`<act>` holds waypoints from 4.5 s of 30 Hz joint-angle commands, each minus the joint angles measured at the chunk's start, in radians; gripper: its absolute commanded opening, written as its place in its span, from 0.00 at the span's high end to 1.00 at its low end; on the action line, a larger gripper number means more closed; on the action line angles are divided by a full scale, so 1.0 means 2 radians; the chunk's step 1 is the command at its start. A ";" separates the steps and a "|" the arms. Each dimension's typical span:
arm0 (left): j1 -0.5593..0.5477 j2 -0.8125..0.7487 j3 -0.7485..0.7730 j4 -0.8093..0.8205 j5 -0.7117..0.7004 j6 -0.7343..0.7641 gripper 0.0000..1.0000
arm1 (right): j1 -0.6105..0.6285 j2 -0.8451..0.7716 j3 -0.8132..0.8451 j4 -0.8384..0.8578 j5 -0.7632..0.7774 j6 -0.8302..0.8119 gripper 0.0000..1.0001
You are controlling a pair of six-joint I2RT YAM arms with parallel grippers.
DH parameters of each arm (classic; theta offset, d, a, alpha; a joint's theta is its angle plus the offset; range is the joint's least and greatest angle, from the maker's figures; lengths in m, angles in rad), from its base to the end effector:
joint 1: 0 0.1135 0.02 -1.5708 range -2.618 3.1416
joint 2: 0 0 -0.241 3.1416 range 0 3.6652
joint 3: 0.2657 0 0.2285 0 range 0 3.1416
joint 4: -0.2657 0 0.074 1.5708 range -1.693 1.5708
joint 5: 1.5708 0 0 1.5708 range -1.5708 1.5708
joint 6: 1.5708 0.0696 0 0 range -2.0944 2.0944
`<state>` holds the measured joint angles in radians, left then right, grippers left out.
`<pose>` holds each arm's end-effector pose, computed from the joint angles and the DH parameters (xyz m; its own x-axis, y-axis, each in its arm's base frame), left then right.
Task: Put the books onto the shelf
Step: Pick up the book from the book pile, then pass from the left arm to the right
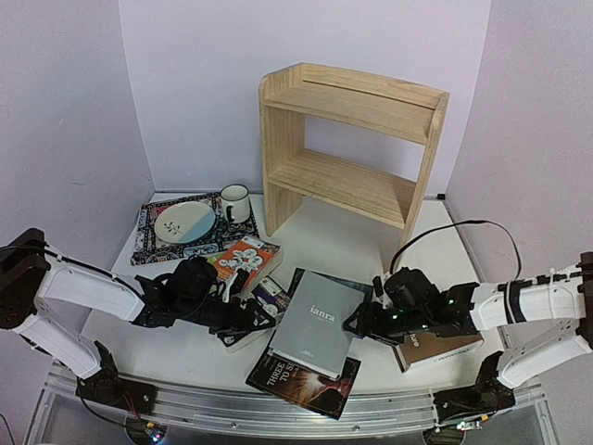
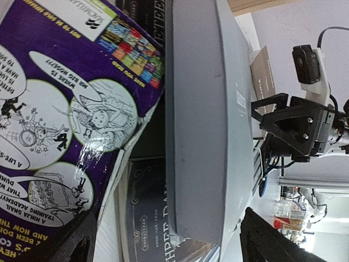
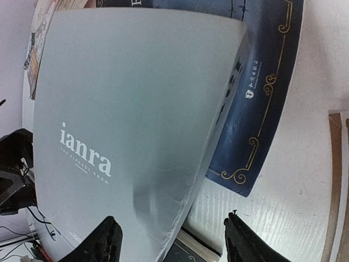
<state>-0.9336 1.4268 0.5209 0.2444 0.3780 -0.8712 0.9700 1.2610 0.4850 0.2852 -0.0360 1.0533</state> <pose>0.1448 -0.2388 0.1303 -0.9394 0.0740 -0.3346 0.3130 0.5831 -0.7497 0.1520 0.2262 0.1638 -0.8638 0.2759 -0.4216 -0.1851 0.6044 0.7749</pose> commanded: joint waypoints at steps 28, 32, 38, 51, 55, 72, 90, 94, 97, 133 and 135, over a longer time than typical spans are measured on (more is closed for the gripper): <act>-0.055 -0.002 -0.009 0.008 -0.010 -0.138 0.00 | 0.019 0.033 0.006 0.087 -0.006 0.012 0.38; -0.054 0.018 0.009 0.009 0.006 -0.132 0.01 | 0.018 0.027 0.002 0.075 0.005 0.011 0.39; -0.055 0.041 0.028 0.012 0.015 -0.129 0.06 | 0.019 0.035 0.002 0.074 0.000 0.011 0.41; -0.054 0.037 0.042 0.033 -0.005 -0.145 0.37 | 0.019 0.026 -0.005 0.073 0.000 0.009 0.42; -0.054 0.018 0.040 0.035 -0.007 -0.148 0.44 | 0.019 0.020 -0.007 0.073 0.001 0.008 0.42; -0.041 -0.076 0.019 0.035 -0.039 -0.174 0.55 | 0.018 -0.144 0.022 -0.047 0.076 -0.147 0.16; -0.036 -0.110 0.004 0.034 -0.044 -0.179 0.58 | 0.019 -0.197 0.108 -0.168 0.165 -0.338 0.02; -0.035 -0.102 0.006 0.034 -0.039 -0.179 0.58 | 0.019 -0.217 0.091 -0.161 0.127 -0.354 0.02; -0.035 -0.101 0.008 0.034 -0.039 -0.179 0.58 | 0.019 -0.216 0.090 -0.162 0.122 -0.363 0.02; 0.058 -0.179 -0.035 0.034 0.002 -0.239 0.59 | 0.360 0.129 0.169 0.059 0.480 -0.836 0.02; 0.059 -0.181 -0.032 0.034 0.005 -0.242 0.59 | 0.361 0.123 0.162 0.068 0.477 -0.836 0.02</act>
<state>-0.8248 1.1000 0.4347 0.2680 0.3672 -1.3187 1.6828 1.5189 0.8269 0.3318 0.8586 -0.5799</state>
